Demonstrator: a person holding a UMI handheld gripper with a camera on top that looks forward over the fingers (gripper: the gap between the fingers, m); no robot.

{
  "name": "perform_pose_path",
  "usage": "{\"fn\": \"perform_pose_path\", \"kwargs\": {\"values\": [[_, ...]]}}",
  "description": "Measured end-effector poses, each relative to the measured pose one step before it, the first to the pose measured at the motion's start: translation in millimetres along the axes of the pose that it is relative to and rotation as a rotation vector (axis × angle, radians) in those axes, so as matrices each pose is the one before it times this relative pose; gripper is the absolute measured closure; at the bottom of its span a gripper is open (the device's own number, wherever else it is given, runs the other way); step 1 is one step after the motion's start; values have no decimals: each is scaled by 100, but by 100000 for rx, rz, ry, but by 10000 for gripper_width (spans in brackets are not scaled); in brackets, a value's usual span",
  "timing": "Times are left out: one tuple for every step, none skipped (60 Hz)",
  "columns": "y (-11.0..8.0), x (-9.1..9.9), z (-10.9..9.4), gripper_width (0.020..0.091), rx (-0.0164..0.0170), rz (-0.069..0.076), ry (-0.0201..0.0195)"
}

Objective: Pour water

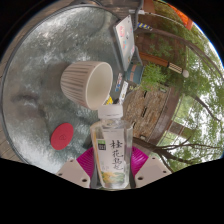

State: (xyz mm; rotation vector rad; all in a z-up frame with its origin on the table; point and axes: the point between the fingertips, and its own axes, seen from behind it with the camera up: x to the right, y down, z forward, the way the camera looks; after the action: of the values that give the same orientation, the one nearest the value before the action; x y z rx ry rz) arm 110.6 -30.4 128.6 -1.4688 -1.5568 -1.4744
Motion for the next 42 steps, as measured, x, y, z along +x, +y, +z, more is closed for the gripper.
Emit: {"fn": "perform_pose_path", "kwargs": {"values": [[66,80,-60,658,-485,-3475,191],[-52,137,-64,656,-26,-2503,348],[10,168,-82,656,-154,-1809,633],[61,232,-132,655,-699,-1823,507],[1488,662,-568,655,622,-2426,-1138],[285,181,-157,657,-1348,-2412,764],[185,154,-167,656,-839,-2564,538],[61,137,-123,657,-296,-2414,441],[0,196,-105,657,-110,-2202,558],[-630,-54,252,656,-1604,-1228,2176],[52,308,-181,656,-183,-1905,900],[-1,264,-154,656,-111,-2027,837],[4,240,-135,657,-62,-2075,828],[9,266,-121,655,-43,-2069,855],[104,249,-609,654,-134,-2162,452],[-318,1112,1431,655,510,-1749,-196],[22,286,-238,655,-37,-1562,606],[41,198,-221,655,-94,-1284,514],[34,147,-195,655,-35,-966,356],[-13,88,-164,654,87,-887,166],[46,-127,-468,655,88,-1077,-107],[488,1011,824,654,745,-1407,-1209],[0,-10,-209,655,93,-777,-71],[-2,4,-248,655,176,-624,-50],[-73,16,-145,654,304,-414,-143],[-52,9,-171,654,368,-51,-157],[-86,-9,-140,655,525,324,-125],[-62,-46,-142,654,430,617,-78],[169,-712,-778,654,216,492,136],[-408,818,1520,655,-261,984,-135],[111,-37,-124,654,-264,1232,-39],[127,-43,-155,653,-287,1606,-150],[133,-136,-304,653,-158,2102,-300],[79,-102,-258,653,46,2659,-425],[151,-551,-526,652,226,2819,2],[-507,354,1343,652,119,3288,-497],[133,-231,-229,652,37,3495,-376],[160,-183,-218,654,60,3657,-306],[111,-131,-191,652,200,3989,-299],[105,-103,-190,652,400,4427,-212],[-644,341,1128,650,621,4641,175],[106,-27,-251,651,540,5373,51]]}}
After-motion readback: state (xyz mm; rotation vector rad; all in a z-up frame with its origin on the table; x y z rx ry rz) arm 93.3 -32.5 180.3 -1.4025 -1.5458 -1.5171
